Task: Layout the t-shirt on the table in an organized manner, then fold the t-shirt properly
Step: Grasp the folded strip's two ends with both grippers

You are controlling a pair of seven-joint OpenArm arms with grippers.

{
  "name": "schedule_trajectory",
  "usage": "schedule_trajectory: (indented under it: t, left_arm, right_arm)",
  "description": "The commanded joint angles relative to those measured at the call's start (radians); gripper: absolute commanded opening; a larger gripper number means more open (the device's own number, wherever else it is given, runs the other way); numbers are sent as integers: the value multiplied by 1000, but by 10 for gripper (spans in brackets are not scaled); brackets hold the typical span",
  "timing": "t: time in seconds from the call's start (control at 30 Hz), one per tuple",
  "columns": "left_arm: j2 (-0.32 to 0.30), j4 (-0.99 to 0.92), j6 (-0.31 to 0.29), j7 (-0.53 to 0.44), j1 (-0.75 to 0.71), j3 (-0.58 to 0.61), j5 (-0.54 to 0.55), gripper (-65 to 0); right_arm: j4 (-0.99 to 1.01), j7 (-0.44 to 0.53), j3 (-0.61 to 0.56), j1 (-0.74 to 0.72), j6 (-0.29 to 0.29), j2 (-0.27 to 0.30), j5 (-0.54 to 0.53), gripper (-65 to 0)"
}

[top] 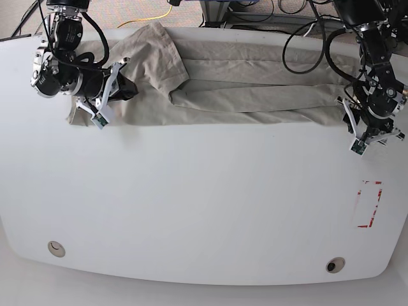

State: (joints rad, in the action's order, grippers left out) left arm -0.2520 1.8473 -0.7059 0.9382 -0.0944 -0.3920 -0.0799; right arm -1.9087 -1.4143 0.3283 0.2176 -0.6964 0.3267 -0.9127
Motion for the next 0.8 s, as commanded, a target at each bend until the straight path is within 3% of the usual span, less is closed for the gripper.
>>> schedule_trajectory:
  t: [0.0, 0.13, 0.47, 0.77]
  left_arm:
    - [-14, 16, 8, -23, 3, -5, 19, -538]
    - [-14, 18, 8, -23, -49, -5, 22, -650]
    - [-14, 15, 8, -23, -193, 17, 24, -650]
    - [-14, -88, 8, -25, -213, 20, 24, -650]
  right_arm:
    - [-33, 19, 7, -5, -2, 9, -18, -640]
    - [-33, 20, 27, 19, -2, 4, -19, -642]
    - [-25, 22, 48, 84, -2, 12, -12, -642]
    - [34, 62, 44, 113, -2, 13, -6, -639]
